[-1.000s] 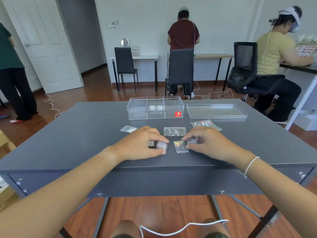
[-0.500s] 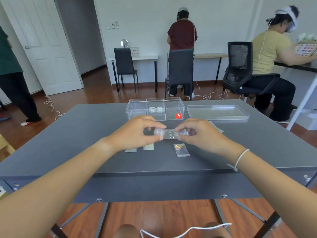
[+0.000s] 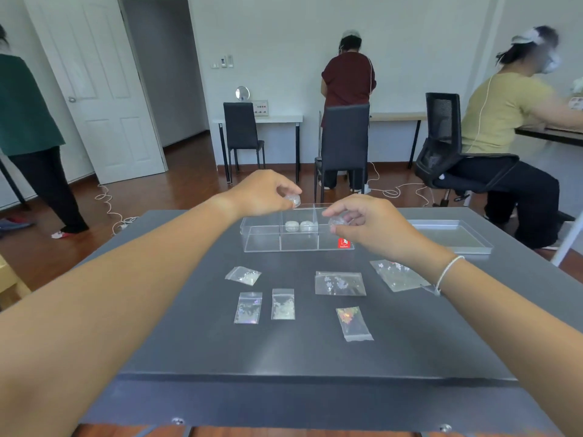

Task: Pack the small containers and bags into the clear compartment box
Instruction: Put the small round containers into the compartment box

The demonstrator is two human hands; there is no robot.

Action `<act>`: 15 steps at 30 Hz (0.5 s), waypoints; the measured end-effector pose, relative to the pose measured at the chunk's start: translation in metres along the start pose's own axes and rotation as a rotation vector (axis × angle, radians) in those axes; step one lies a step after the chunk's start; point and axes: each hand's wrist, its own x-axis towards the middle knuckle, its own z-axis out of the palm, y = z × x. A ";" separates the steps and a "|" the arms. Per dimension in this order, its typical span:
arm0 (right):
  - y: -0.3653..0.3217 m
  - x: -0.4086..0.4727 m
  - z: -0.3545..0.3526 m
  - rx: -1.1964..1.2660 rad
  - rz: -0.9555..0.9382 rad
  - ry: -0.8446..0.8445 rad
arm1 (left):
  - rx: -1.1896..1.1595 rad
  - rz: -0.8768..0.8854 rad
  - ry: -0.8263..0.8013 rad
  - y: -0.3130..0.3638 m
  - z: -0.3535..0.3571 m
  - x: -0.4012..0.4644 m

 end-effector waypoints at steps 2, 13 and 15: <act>0.003 0.007 -0.002 -0.006 0.010 0.007 | 0.064 -0.025 -0.108 -0.003 0.002 0.012; 0.017 0.028 -0.006 -0.020 0.016 -0.003 | 0.184 -0.078 -0.336 -0.013 0.028 0.044; 0.018 0.030 -0.006 -0.007 0.013 -0.009 | 0.210 -0.085 -0.365 -0.012 0.029 0.048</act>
